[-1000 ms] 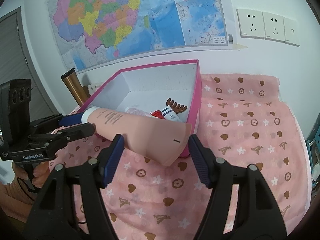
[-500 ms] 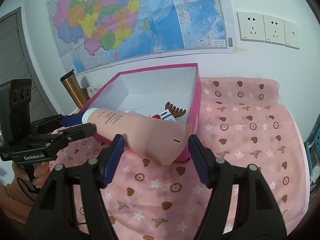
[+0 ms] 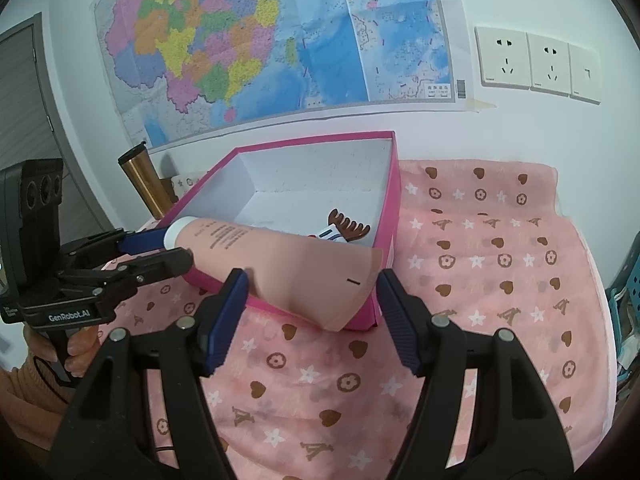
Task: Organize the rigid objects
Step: 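Lower the peach tube into the magenta box with both grippers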
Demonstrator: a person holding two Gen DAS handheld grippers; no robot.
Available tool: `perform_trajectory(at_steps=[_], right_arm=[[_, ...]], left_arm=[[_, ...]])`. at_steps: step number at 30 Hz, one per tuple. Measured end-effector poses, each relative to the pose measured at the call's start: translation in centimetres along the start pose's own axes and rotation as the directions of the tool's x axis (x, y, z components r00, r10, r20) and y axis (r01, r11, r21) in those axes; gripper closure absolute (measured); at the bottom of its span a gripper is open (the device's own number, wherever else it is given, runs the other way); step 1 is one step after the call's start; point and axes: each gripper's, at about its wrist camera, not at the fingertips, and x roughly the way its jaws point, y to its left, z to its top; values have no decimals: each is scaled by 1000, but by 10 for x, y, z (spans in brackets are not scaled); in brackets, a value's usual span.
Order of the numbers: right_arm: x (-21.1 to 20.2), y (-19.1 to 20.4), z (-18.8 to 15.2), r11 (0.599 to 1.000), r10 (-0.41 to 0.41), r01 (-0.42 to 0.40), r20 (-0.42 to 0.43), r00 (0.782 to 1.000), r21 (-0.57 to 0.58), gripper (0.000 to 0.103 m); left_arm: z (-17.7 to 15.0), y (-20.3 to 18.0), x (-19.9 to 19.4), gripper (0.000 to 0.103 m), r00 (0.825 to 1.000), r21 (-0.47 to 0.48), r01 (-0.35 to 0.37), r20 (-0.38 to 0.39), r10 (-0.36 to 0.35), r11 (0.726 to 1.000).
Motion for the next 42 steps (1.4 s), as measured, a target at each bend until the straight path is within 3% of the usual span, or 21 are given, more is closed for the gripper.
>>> perform_trajectory(at_steps=[42], right_arm=[[14, -2, 18, 1000, -7, 7, 3, 1000, -20, 34]], left_arm=[[13, 10, 12, 46, 1000, -14, -22, 12, 22, 1000]])
